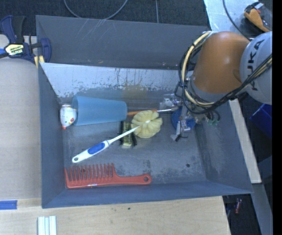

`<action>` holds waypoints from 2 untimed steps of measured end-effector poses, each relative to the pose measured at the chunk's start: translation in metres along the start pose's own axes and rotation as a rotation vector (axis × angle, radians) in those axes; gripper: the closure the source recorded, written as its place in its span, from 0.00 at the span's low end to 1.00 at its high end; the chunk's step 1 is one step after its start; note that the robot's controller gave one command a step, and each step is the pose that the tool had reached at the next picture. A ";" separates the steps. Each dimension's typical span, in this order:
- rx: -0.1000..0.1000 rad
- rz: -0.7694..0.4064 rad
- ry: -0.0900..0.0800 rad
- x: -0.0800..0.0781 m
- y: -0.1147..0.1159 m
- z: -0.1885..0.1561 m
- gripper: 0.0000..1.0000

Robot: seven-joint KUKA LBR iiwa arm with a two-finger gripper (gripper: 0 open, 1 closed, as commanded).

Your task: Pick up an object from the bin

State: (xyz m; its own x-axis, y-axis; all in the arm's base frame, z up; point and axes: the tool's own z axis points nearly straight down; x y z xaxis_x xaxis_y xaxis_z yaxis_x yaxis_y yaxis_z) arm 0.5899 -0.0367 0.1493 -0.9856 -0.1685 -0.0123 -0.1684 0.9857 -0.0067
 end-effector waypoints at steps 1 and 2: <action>-0.001 -0.038 -0.028 -0.040 0.044 0.006 0.00; 0.003 -0.194 -0.009 -0.018 0.022 0.009 0.00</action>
Offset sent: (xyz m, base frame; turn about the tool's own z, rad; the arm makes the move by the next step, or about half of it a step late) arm 0.0126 0.0251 -0.0100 -0.1955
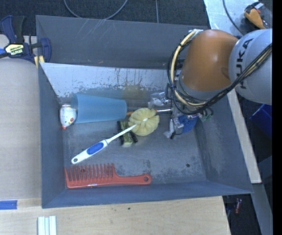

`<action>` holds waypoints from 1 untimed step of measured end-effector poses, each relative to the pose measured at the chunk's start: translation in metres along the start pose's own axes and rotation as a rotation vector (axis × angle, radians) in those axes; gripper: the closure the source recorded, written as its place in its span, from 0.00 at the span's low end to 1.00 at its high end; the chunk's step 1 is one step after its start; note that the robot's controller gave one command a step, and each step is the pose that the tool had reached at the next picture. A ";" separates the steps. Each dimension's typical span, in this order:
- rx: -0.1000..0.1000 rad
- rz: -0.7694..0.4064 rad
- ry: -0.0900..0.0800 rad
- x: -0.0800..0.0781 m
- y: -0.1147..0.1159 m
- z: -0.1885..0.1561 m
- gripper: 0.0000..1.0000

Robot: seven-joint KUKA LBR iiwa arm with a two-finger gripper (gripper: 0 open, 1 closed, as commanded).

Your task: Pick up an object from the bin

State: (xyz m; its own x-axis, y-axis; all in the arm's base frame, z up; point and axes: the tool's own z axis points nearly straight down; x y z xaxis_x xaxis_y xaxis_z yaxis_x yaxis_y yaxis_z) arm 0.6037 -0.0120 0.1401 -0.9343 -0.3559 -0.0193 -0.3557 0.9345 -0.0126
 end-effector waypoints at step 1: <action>-0.003 0.171 -0.022 -0.032 0.026 0.005 0.00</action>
Offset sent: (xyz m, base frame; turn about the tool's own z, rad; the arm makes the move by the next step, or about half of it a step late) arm 0.0026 0.0093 -0.0028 0.0297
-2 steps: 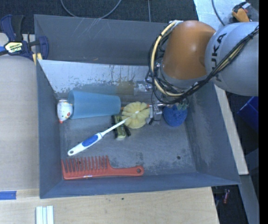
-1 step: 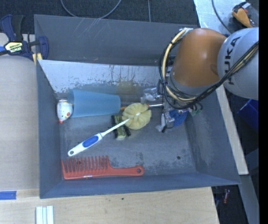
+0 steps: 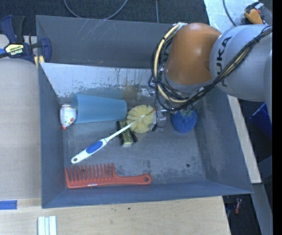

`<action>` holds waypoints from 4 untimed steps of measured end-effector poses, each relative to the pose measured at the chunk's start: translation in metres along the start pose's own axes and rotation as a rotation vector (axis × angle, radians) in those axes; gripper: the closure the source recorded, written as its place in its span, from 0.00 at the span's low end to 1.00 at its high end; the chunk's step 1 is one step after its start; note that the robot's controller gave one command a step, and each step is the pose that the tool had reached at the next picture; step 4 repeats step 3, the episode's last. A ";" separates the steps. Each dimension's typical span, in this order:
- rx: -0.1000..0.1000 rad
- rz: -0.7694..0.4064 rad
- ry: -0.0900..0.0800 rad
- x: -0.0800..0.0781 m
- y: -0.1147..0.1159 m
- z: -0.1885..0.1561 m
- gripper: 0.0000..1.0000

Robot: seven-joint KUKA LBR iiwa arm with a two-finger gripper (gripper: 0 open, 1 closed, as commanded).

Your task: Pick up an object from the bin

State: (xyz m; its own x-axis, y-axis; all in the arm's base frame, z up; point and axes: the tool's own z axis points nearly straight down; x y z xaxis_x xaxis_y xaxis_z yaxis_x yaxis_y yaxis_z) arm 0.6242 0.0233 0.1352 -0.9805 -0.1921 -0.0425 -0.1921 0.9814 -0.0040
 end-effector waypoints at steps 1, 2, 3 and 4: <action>0.007 -0.138 0.017 0.023 -0.024 -0.004 0.00; 0.001 -0.069 0.009 0.012 -0.003 0.006 0.00; 0.005 -0.078 0.015 0.020 -0.015 0.000 0.00; 0.005 -0.078 0.015 0.020 -0.015 0.000 0.00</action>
Offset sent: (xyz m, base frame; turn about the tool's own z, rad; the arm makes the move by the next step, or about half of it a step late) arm -0.0079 0.0076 -0.0113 -0.0337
